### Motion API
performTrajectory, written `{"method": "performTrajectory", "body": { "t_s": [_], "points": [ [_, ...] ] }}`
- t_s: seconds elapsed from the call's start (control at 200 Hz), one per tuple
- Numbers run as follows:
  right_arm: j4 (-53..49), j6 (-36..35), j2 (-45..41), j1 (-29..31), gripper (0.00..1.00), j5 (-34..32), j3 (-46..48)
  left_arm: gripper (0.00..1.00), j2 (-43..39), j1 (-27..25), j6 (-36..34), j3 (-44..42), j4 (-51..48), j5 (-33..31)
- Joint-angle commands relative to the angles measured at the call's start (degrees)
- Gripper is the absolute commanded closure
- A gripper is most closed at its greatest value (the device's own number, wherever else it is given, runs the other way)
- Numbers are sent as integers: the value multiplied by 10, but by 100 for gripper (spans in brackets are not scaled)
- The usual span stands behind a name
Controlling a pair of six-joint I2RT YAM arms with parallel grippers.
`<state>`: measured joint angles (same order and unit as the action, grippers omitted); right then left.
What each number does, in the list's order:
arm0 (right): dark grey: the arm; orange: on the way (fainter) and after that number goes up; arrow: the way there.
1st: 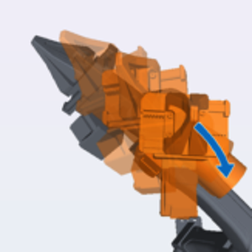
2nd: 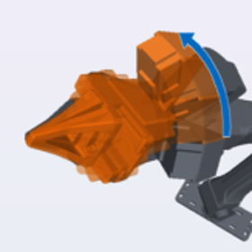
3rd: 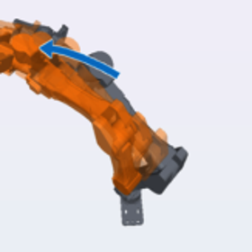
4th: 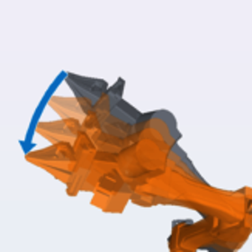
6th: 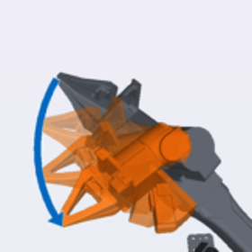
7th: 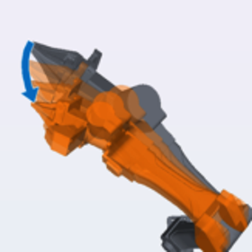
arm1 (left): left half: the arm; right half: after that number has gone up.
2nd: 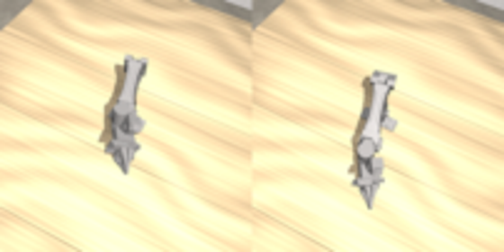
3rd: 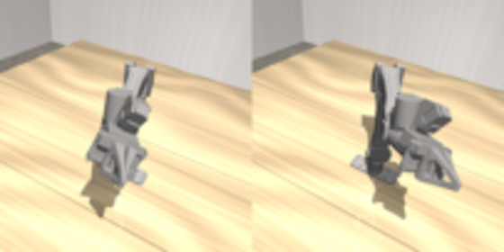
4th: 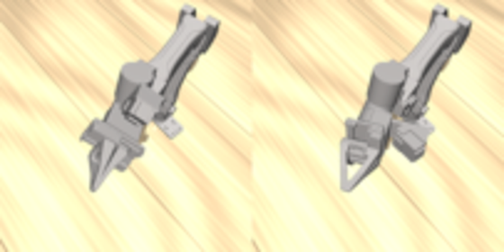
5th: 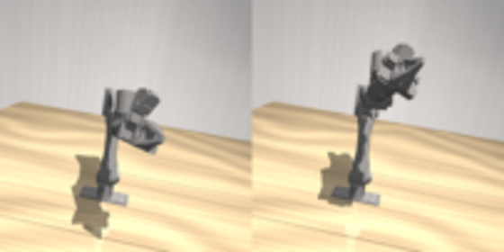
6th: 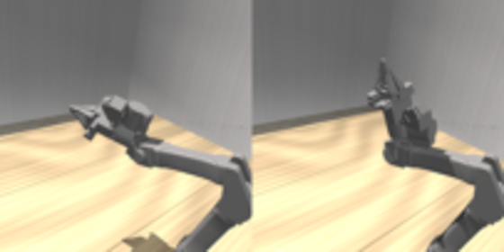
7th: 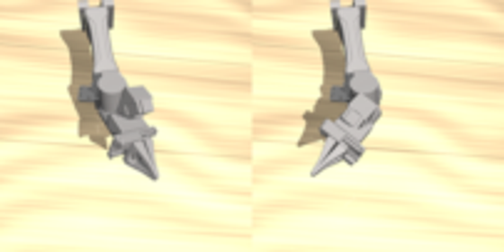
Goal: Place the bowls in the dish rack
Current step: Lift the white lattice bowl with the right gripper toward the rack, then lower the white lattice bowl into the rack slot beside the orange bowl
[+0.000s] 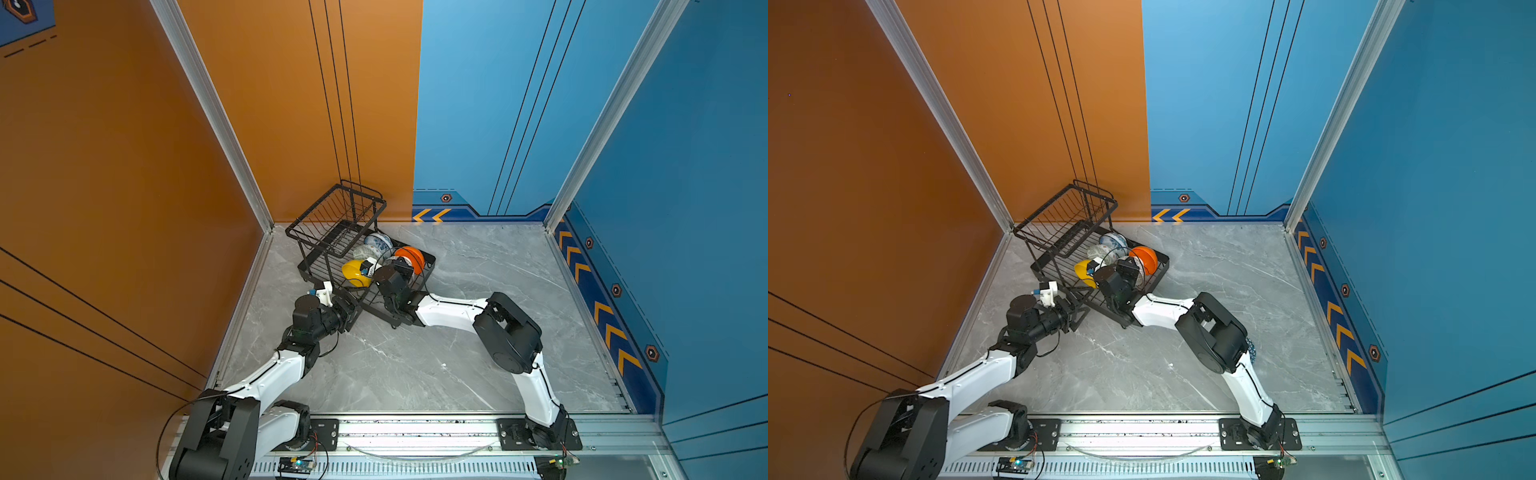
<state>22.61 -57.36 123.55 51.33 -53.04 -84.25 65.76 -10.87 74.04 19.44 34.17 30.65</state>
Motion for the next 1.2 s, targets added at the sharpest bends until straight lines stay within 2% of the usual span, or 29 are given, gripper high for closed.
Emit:
{"method": "performTrajectory", "body": {
  "t_s": [0.0, 0.54, 1.196],
  "points": [
    [90, -70, 11, -11, 100, -19, -27, 2, 16, 10, 1, -11, 37, 25],
    [148, -121, 56, -26, 100, -23, -23, 2, 65, 30, 8, -16, 84, 49],
    [148, -94, 56, -7, 100, -43, 34, 2, 64, 35, 6, -28, 85, 52]
  ]
}}
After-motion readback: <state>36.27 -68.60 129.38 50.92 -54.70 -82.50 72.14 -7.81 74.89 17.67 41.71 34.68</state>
